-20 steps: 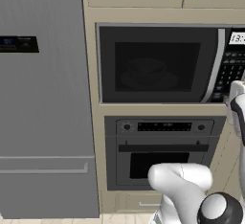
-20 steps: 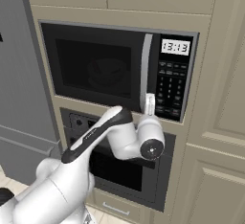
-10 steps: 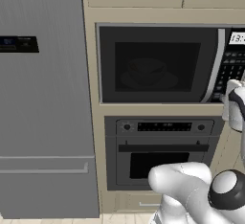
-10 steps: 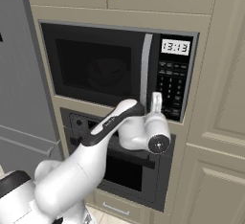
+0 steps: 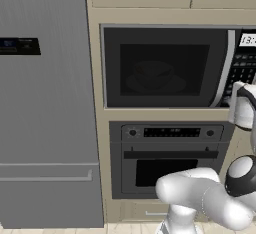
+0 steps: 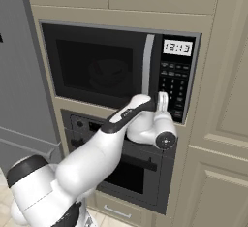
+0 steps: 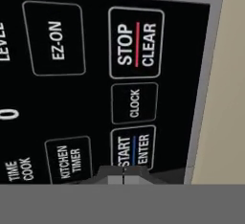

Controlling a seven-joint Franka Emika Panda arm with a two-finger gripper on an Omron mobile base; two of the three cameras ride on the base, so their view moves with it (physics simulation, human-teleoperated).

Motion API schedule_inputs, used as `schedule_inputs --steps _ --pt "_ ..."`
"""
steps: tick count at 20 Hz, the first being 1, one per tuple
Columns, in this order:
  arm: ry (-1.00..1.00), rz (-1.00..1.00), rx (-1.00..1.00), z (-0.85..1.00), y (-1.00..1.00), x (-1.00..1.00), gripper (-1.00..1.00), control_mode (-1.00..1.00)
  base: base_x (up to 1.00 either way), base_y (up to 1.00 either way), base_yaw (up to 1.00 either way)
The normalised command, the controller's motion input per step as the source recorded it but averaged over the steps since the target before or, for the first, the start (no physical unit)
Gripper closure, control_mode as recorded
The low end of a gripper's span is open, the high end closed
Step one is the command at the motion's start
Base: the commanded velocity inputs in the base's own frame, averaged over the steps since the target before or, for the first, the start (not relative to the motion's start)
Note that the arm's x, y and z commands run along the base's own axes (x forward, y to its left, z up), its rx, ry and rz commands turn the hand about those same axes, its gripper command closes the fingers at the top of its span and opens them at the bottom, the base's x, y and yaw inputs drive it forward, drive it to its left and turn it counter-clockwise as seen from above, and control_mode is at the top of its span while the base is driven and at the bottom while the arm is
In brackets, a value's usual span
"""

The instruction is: Place the bowl containing the eggplant and carrot in the microwave. Close the microwave door and press the start button to microwave the meal.

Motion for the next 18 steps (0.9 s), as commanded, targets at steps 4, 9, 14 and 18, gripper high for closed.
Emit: schedule_inputs --steps 4,9,14,18 --pt "-0.05 -0.02 0.0 -0.4 -0.14 0.41 1.0 -1.0 0.0 0.0 0.0" --pt "-0.02 -0.08 0.0 -0.23 -0.28 0.58 1.0 -1.0 0.0 0.0 0.0" --pt "0.0 -0.18 -0.02 0.0 -0.05 0.74 1.0 -1.0 0.0 0.0 0.0" --pt "-0.06 -0.21 -0.11 0.0 0.0 -0.55 1.0 -1.0 0.0 0.0 0.0"
